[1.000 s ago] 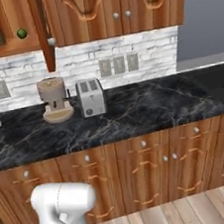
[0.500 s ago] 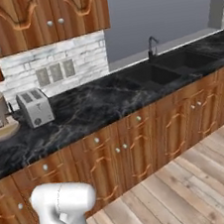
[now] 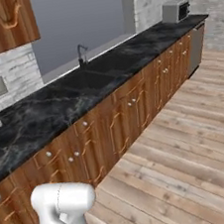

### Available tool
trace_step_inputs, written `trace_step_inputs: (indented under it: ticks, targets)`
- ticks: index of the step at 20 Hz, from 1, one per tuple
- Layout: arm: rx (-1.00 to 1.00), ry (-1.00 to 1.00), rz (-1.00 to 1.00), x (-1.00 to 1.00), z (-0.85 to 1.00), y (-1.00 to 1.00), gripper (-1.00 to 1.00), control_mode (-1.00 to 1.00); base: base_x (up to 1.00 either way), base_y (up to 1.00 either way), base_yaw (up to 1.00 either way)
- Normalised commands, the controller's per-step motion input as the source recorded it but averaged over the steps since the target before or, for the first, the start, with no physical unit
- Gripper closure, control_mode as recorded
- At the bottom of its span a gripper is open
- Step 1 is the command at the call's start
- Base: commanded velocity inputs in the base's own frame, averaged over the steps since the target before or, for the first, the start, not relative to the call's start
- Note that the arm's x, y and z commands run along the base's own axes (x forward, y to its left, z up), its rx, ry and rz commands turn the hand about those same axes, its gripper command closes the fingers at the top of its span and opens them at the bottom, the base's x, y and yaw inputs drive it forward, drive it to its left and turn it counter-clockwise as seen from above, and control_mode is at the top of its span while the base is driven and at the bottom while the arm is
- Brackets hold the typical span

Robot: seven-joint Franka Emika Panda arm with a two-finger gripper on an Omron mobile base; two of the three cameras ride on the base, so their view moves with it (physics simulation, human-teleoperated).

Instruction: Pick the jar and jar from the dining table and place them in the open cabinet. Close the cabinet after placing the objects.

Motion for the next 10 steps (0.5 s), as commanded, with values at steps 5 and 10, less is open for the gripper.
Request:
trace_step_inputs:
  ticks: [5,10]
  targets:
    - [0.00,0.00,0.00,0.00,0.00,0.00,-1.00,1.00,0.71,0.00,-0.54]
    - [0.00,0.00,0.00,0.00,0.00,0.00,-1.00,1.00,0.86,0.01,-0.48]
